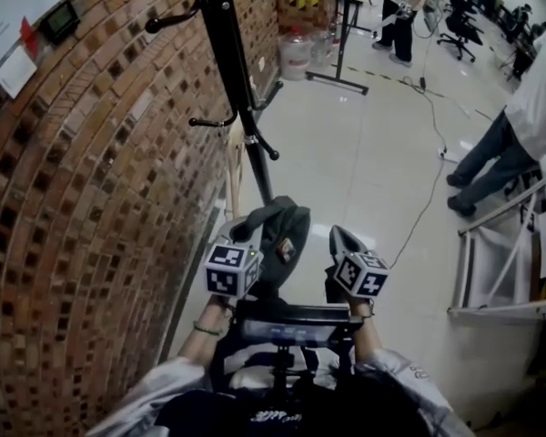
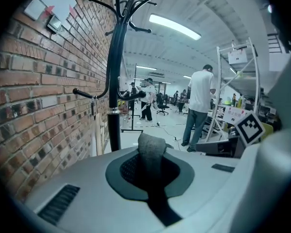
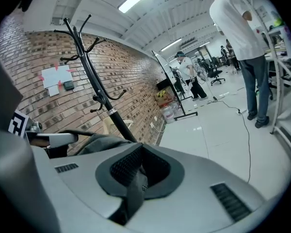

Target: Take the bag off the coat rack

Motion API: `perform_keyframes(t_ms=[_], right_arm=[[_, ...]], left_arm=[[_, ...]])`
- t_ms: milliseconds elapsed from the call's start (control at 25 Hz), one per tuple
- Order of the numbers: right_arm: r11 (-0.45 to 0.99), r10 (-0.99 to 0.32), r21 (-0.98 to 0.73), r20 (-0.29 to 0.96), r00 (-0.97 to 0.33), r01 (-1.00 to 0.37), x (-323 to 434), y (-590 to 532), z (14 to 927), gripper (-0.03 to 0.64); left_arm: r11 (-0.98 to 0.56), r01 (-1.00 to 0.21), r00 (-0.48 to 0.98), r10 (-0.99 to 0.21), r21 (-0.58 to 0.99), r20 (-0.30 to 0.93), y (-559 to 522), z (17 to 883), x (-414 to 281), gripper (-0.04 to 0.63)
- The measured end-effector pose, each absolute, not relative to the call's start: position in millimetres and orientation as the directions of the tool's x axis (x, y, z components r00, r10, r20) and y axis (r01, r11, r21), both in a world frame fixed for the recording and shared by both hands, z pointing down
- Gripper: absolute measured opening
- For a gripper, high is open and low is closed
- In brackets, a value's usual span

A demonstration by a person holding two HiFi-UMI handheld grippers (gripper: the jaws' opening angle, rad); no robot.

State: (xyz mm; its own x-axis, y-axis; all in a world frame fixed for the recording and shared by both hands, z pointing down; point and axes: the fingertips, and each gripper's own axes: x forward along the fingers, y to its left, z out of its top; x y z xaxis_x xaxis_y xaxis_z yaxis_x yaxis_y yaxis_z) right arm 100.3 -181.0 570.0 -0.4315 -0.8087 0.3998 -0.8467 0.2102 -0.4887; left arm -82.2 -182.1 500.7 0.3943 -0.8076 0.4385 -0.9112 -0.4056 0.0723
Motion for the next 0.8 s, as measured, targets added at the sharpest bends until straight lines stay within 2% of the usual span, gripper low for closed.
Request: perform_keyframes(t_ms=[440,800], right_arm=[[0.367,-0.747,-0.458,0.374,-0.550,-0.810,66,-163,558,0.008],[0.459,-0.714,-0.389,0.372,-0.593,-0.798,41,-154,546,0.008]], left_arm=[[-0.228,-0.969,0.245,-0.839,0.096,0.485,-134,542,-134,0.005],[-0.198,-0.977,0.209,-0.835,0.076,0.509,-120,558,-140,0.006]])
